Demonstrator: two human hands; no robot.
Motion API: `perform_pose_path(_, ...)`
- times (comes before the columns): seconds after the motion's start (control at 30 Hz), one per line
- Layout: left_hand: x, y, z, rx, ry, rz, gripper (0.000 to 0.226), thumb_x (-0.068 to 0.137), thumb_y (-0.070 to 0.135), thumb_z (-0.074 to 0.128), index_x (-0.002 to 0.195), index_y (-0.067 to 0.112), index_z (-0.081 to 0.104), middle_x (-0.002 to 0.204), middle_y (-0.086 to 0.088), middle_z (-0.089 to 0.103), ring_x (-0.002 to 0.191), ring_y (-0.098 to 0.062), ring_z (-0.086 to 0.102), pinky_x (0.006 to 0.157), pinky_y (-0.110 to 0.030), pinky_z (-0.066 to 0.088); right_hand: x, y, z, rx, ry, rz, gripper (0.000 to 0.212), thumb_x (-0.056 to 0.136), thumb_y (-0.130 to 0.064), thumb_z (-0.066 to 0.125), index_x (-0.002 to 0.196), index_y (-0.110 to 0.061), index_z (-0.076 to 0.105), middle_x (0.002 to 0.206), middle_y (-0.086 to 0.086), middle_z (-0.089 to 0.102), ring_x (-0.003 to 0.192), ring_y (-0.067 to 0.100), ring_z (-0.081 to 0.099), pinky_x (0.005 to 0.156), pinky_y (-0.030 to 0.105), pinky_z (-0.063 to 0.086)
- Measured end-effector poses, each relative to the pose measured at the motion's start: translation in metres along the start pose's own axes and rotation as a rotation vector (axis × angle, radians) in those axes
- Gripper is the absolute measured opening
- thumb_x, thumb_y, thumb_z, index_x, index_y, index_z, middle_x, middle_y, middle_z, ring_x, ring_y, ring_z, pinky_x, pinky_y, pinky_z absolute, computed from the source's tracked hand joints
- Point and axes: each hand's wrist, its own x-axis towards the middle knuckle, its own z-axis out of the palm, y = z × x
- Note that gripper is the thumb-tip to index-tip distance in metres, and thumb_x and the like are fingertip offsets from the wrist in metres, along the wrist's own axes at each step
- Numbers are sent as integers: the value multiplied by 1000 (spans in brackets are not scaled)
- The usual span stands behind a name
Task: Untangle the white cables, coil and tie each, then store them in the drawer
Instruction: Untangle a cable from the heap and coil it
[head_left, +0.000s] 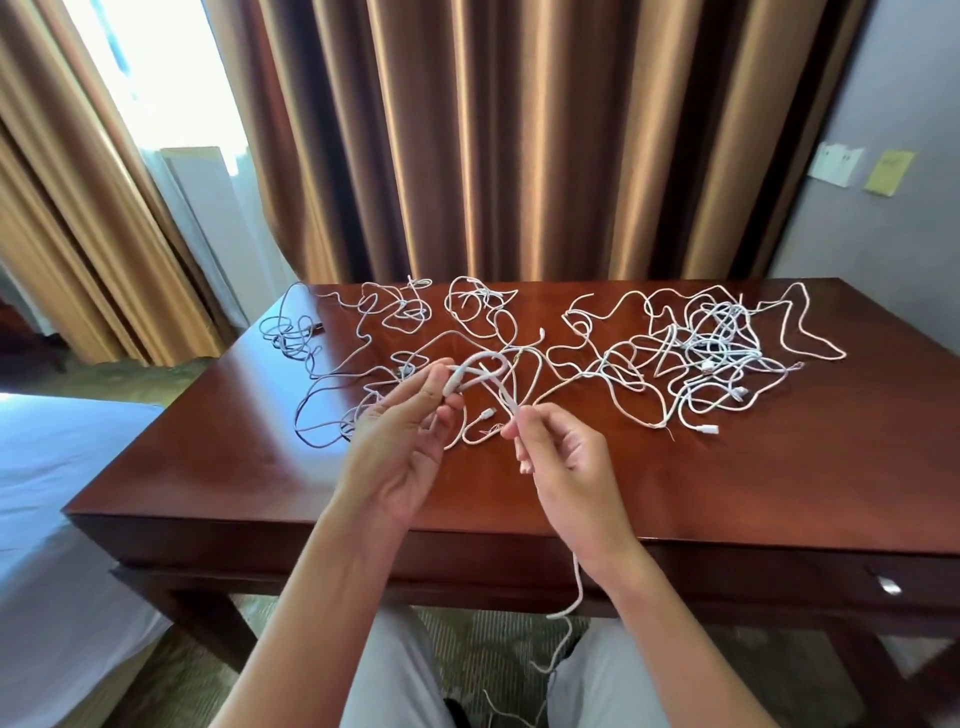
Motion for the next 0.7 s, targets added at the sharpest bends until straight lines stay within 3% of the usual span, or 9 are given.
perform_pose_path(0.13,-5,-16,8,-142,-2,-147,18,90,-2,53,91,-4,70,76,-11,68,54,-10,59,48,-11,48,0,-5,18,547,96,-4,22,97,-29,50,91,-10,59,94,4,68,91,13,64,87,23,52)
perform_pose_path(0.2,-10,-25,12,-160,-19,-182,26,92,-5,49,87,-3,75,78,-11,68,54,-10,59,48,-11,49,3,-12,25,679,94,-14,21,98,-27,45,90,-11,56,109,10,71,98,17,66,87,25,53)
perform_pose_path(0.3,-11,-34,11,-126,-35,-178,41,97,-6,45,77,3,80,79,-8,70,57,-9,60,51,-11,50,2,-14,30,581,97,-16,22,99,-35,39,98,-16,49,120,11,72,99,17,69,73,22,52)
perform_pose_path(0.47,-9,-49,9,-152,-63,-228,23,97,-5,48,107,-2,69,85,-8,68,63,-9,64,55,-14,52,2,-6,32,270,86,-46,40,106,-45,29,126,-20,52,122,-2,72,107,6,66,78,17,50)
perform_pose_path(0.53,-9,-53,7,-130,-82,-226,19,92,-1,55,105,1,68,87,-7,67,68,-9,67,57,-16,53,4,-3,31,153,60,-101,37,106,-41,31,115,-22,62,118,-5,72,112,12,67,84,25,52)
perform_pose_path(0.63,-9,-54,4,-41,-99,-210,20,78,6,66,97,2,72,88,-8,70,74,-11,70,62,-19,57,8,-1,27,44,44,-103,28,105,-35,40,95,-29,65,91,-5,69,89,16,66,79,35,52)
perform_pose_path(0.7,-9,-54,2,56,-113,-178,14,84,4,64,95,4,72,90,-11,68,76,-14,69,64,-22,58,12,-2,24,46,34,-97,29,107,-32,41,85,-25,60,74,-3,57,78,20,58,77,39,52)
